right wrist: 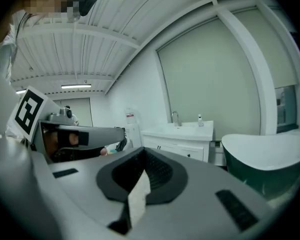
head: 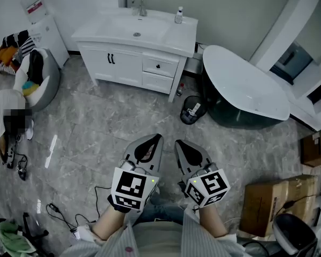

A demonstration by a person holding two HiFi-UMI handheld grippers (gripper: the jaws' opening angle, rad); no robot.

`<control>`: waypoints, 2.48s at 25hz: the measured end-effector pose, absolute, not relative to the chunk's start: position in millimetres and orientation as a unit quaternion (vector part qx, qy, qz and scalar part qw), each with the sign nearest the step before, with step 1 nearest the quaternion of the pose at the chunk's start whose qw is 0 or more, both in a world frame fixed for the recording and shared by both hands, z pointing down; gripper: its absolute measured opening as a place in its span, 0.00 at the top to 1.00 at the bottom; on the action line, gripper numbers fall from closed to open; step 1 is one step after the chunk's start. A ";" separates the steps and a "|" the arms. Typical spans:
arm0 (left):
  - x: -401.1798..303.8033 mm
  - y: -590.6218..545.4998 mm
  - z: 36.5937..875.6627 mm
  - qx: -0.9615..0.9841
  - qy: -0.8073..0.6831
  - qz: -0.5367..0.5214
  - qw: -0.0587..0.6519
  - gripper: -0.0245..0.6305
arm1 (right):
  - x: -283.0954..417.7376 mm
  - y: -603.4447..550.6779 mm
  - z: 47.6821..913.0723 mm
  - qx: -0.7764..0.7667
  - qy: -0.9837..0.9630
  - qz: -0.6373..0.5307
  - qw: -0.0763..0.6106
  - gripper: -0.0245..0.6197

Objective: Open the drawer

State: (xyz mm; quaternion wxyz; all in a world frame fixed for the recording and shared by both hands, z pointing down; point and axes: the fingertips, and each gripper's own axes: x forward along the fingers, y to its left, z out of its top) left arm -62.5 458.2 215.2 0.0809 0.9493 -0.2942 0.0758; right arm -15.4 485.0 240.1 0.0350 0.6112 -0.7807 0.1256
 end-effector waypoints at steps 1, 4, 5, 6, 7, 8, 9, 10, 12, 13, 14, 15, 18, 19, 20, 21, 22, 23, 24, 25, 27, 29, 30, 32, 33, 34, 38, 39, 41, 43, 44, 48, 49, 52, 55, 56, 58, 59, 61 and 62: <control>-61.0 461.0 215.9 0.949 -0.296 0.076 0.080 0.94 | -13.0 487.4 241.3 0.610 -0.781 0.126 0.035 0.95; -58.7 465.3 217.3 0.947 -0.302 0.076 0.078 0.94 | -7.4 490.5 244.0 0.608 -0.783 0.129 0.033 0.95; -59.4 465.2 217.5 0.946 -0.304 0.077 0.078 0.94 | -6.7 490.6 244.6 0.608 -0.783 0.130 0.033 0.95; -60.3 464.2 217.5 0.945 -0.307 0.076 0.078 0.94 | -6.2 490.3 245.0 0.607 -0.783 0.131 0.032 0.95; -61.4 462.3 217.4 0.944 -0.310 0.076 0.078 0.94 | -5.7 489.5 245.2 0.607 -0.783 0.131 0.032 0.95; -62.3 459.8 217.5 0.943 -0.314 0.075 0.079 0.94 | -5.0 488.3 245.5 0.606 -0.784 0.132 0.032 0.95; -63.1 456.7 217.7 0.942 -0.317 0.075 0.080 0.94 | -3.9 486.6 246.0 0.605 -0.784 0.132 0.031 0.95; -63.7 453.1 217.8 0.941 -0.321 0.075 0.081 0.94 | -2.6 484.4 246.6 0.605 -0.785 0.134 0.031 0.95; -63.7 444.7 218.2 0.939 -0.326 0.074 0.082 0.94 | 0.8 477.9 247.6 0.604 -0.784 0.136 0.030 0.95; -63.1 439.7 218.5 0.938 -0.328 0.074 0.083 0.94 | 2.6 473.4 248.1 0.605 -0.784 0.137 0.029 0.95; -62.5 433.9 219.0 0.938 -0.329 0.074 0.083 0.94 | 4.2 468.2 248.7 0.605 -0.784 0.138 0.029 0.95; -62.1 427.4 219.8 0.938 -0.329 0.074 0.083 0.94 | 5.4 462.1 249.5 0.605 -0.783 0.139 0.029 0.95; -61.1 402.4 222.4 0.937 -0.331 0.074 0.084 0.94 | 7.8 439.1 252.0 0.606 -0.782 0.141 0.031 0.95; -60.3 392.7 222.7 0.937 -0.331 0.073 0.084 0.94 | 8.9 430.1 252.4 0.606 -0.782 0.141 0.031 0.95; -59.3 382.4 222.9 0.937 -0.331 0.073 0.085 0.94 | 10.3 420.4 253.1 0.607 -0.781 0.142 0.032 0.95; -58.2 371.5 223.3 0.937 -0.331 0.072 0.086 0.94 | 11.9 410.0 254.0 0.608 -0.781 0.143 0.033 0.95; -57.0 360.4 223.9 0.937 -0.330 0.073 0.087 0.94 | 13.4 399.2 255.3 0.609 -0.779 0.144 0.033 0.95; -55.7 349.1 224.9 0.938 -0.328 0.074 0.088 0.94 | 14.9 388.3 256.6 0.610 -0.778 0.146 0.034 0.95; -54.4 337.7 225.9 0.938 -0.326 0.076 0.089 0.94 | 16.1 377.0 257.7 0.612 -0.776 0.148 0.034 0.95; -53.2 325.8 226.4 0.939 -0.323 0.078 0.090 0.94 | 16.9 365.2 258.3 0.613 -0.775 0.150 0.034 0.95; -51.4 300.4 226.0 0.940 -0.319 0.081 0.092 0.94 | 17.5 339.9 257.8 0.614 -0.773 0.153 0.034 0.95; -50.7 274.9 224.7 0.940 -0.317 0.084 0.090 0.94 | 18.0 314.6 255.9 0.616 -0.772 0.155 0.034 0.95; -50.9 262.5 224.1 0.941 -0.316 0.086 0.089 0.94 | 18.6 302.5 254.9 0.617 -0.771 0.155 0.033 0.95; -52.5 238.3 222.8 0.941 -0.314 0.086 0.088 0.94 | 19.9 279.1 253.2 0.622 -0.767 0.154 0.031 0.95; -53.9 226.5 222.3 0.941 -0.314 0.086 0.088 0.94 | 20.5 268.2 252.9 0.624 -0.765 0.154 0.030 0.95; -55.6 215.1 222.3 0.942 -0.314 0.087 0.087 0.94 | 20.7 257.8 252.9 0.626 -0.764 0.154 0.029 0.95; -63.5 174.4 223.6 0.942 -0.312 0.087 0.086 0.94 | 18.9 221.8 254.6 0.635 -0.756 0.156 0.027 0.95; -64.9 165.7 223.9 0.943 -0.310 0.086 0.086 0.94 | 18.5 214.0 254.9 0.638 -0.754 0.156 0.026 0.95; -67.9 151.0 224.7 0.944 -0.306 0.087 0.086 0.94 | 17.0 200.3 255.4 0.643 -0.749 0.156 0.026 0.95; -70.6 138.8 226.2 0.945 -0.301 0.087 0.088 0.94 | 16.0 189.4 255.9 0.649 -0.744 0.156 0.027 0.95; -71.4 133.3 227.2 0.946 -0.299 0.088 0.090 0.94 | 16.2 184.9 256.4 0.652 -0.742 0.157 0.027 0.95; -72.6 117.9 233.7 0.948 -0.291 0.090 0.097 0.94 | 20.4 175.0 261.4 0.665 -0.728 0.163 0.029 0.95; -72.5 115.4 235.2 0.948 -0.289 0.091 0.099 0.94 | 22.0 173.7 263.1 0.668 -0.725 0.166 0.029 0.95; -70.6 107.4 240.9 0.948 -0.285 0.093 0.106 0.94 | 27.5 167.5 268.2 0.673 -0.718 0.173 0.033 0.95; -64.9 98.8 247.4 0.947 -0.285 0.097 0.111 0.94 | 34.9 158.5 273.5 0.674 -0.716 0.179 0.036 0.95; -62.4 95.5 249.3 0.947 -0.285 0.097 0.112 0.94 | 38.0 154.8 275.1 0.673 -0.716 0.180 0.037 0.95; -57.6 86.9 252.8 0.946 -0.287 0.098 0.113 0.94 | 43.9 144.8 278.3 0.672 -0.717 0.181 0.036 0.95; -55.2 81.4 254.0 0.946 -0.289 0.099 0.113 0.94 | 46.7 138.6 279.8 0.671 -0.718 0.182 0.035 0.95; -49.0 69.5 255.1 0.945 -0.292 0.099 0.112 0.94 | 52.7 125.3 282.4 0.667 -0.721 0.183 0.034 0.95; -45.2 63.7 255.1 0.944 -0.293 0.099 0.111 0.94 | 56.2 118.6 283.1 0.665 -0.723 0.184 0.034 0.95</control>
